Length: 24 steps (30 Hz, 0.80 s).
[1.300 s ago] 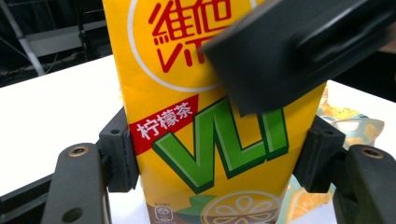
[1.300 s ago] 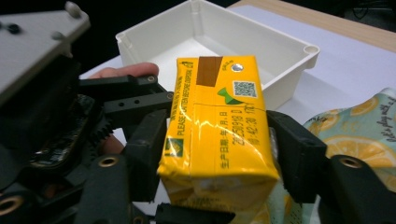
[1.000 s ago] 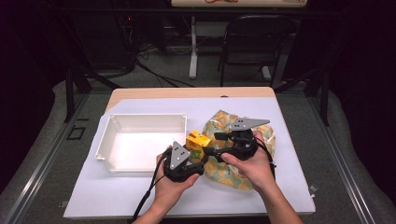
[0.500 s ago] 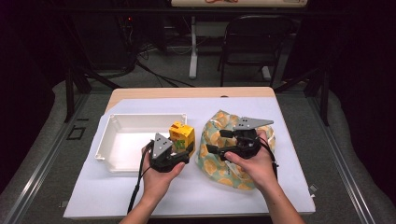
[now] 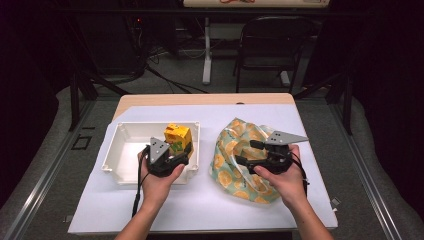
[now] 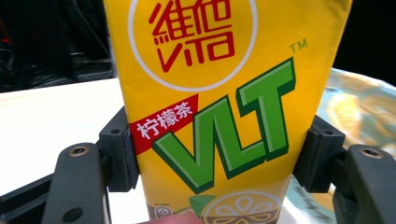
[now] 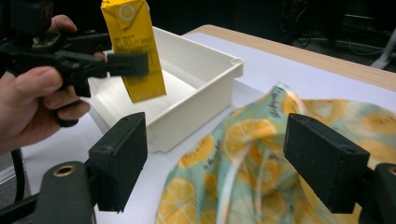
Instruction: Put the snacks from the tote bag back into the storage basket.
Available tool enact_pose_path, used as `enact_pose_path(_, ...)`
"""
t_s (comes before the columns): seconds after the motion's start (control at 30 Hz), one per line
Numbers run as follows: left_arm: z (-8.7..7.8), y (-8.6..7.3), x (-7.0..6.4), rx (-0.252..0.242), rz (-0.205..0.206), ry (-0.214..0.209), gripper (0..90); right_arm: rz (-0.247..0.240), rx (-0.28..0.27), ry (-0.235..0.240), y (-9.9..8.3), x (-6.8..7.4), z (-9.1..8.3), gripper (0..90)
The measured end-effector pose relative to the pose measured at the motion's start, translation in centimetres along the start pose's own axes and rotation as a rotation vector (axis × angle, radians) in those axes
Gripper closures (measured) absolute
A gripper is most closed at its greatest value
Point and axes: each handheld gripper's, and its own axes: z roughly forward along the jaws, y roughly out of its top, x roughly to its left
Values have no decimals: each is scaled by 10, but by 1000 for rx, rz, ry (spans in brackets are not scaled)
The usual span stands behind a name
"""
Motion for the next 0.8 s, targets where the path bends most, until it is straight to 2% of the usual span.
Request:
enact_pose_path(0.13,8,-1,8,8,-12,40,313,20,-4,-26,-11,-6,-8,213)
enact_pose_path(0.33,25,-7,10,31,-21,82,313,50,-7,-80,-31,-18,-24,218)
enact_pose_path(0.47,38,-12,12,47,-50,101,313,53,-3,-99,-38,-21,-29,221)
enact_pose_path(0.57,47,-17,15,69,-53,126,314,62,-4,-110,-44,-23,-30,224)
enact_pose_path(0.8,64,-25,19,96,-68,171,314,37,11,-102,-47,-23,-26,223)
